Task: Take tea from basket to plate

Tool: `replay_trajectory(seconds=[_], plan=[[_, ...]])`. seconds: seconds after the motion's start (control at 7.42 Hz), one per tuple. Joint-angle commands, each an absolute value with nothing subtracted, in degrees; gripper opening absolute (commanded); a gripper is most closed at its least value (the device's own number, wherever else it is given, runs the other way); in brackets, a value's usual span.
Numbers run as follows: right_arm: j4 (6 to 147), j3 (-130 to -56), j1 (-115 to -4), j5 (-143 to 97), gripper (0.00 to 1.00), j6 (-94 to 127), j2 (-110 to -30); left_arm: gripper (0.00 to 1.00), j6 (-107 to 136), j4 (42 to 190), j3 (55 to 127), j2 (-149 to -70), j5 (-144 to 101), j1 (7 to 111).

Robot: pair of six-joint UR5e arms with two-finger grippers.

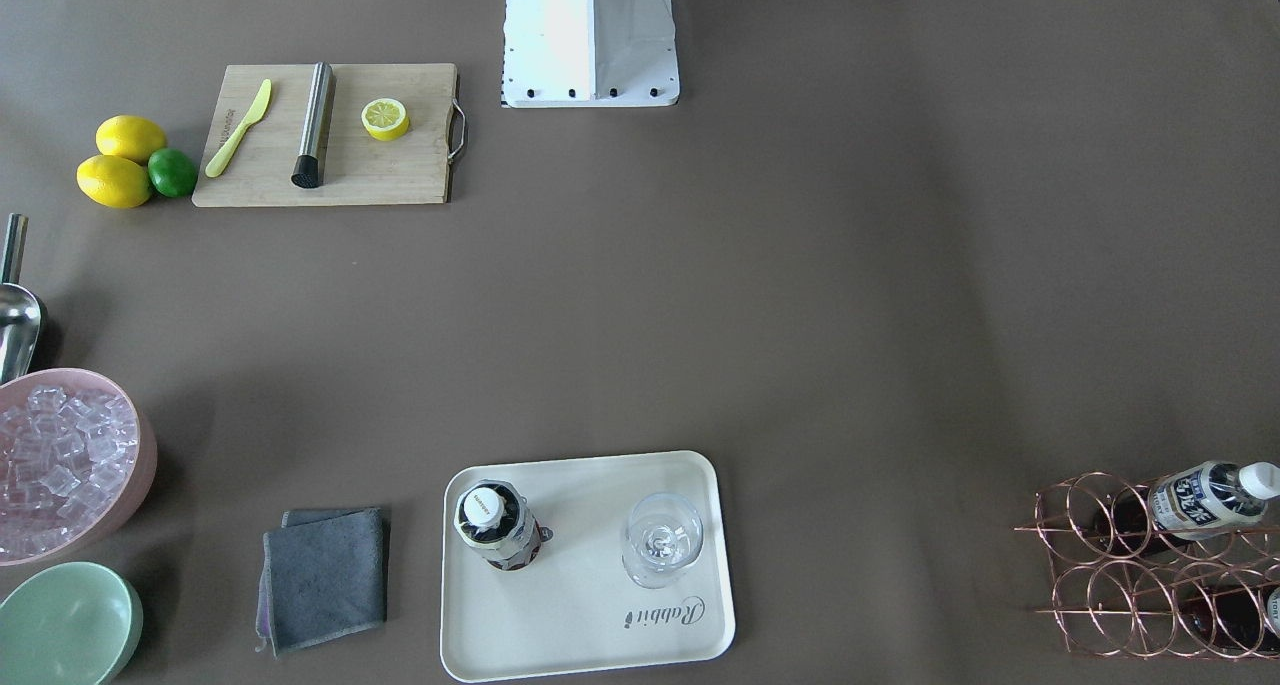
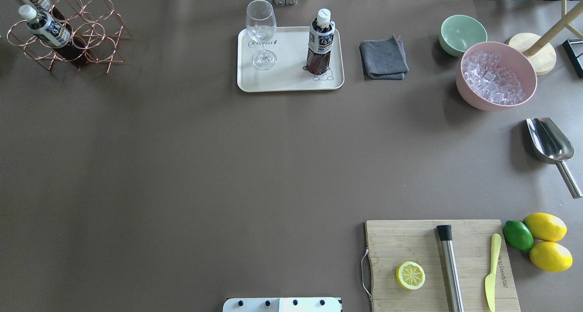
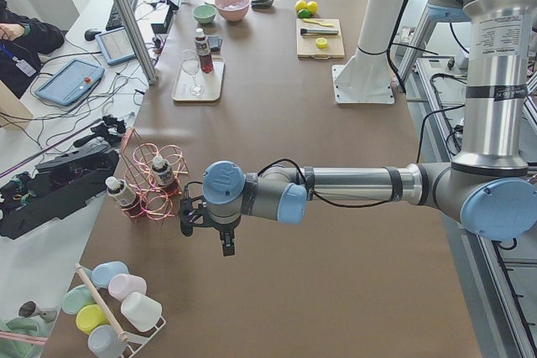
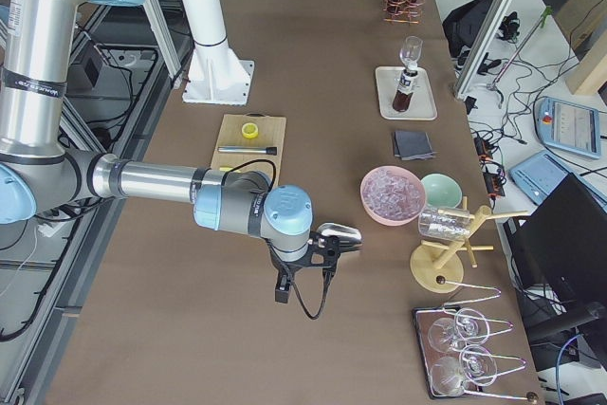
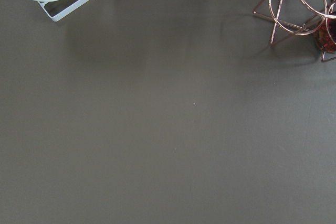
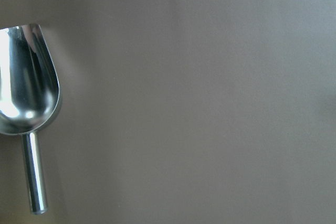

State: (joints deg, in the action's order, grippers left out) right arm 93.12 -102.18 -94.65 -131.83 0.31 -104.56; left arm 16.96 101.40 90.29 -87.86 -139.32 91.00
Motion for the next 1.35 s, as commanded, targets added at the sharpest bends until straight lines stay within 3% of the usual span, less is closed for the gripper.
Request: replay_trajectory(seconds=[0.0, 0.54, 1.21], plan=[[93.25, -102.13, -93.79, -131.84, 1.0, 0.26, -104.5, 0.98, 17.31, 101.16, 91.66, -87.98, -135.45, 90.79], [93.34, -102.48, -94.13, -131.92, 1.0, 0.18, -104.68, 0.98, 17.23, 86.51, 99.82, -88.33, -133.0, 89.04], [93.34, -102.05, -92.65, -131.84, 1.0, 0.26, -104.33, 0.98, 16.61, 86.66, 98.79, -87.8, -132.45, 88.77]])
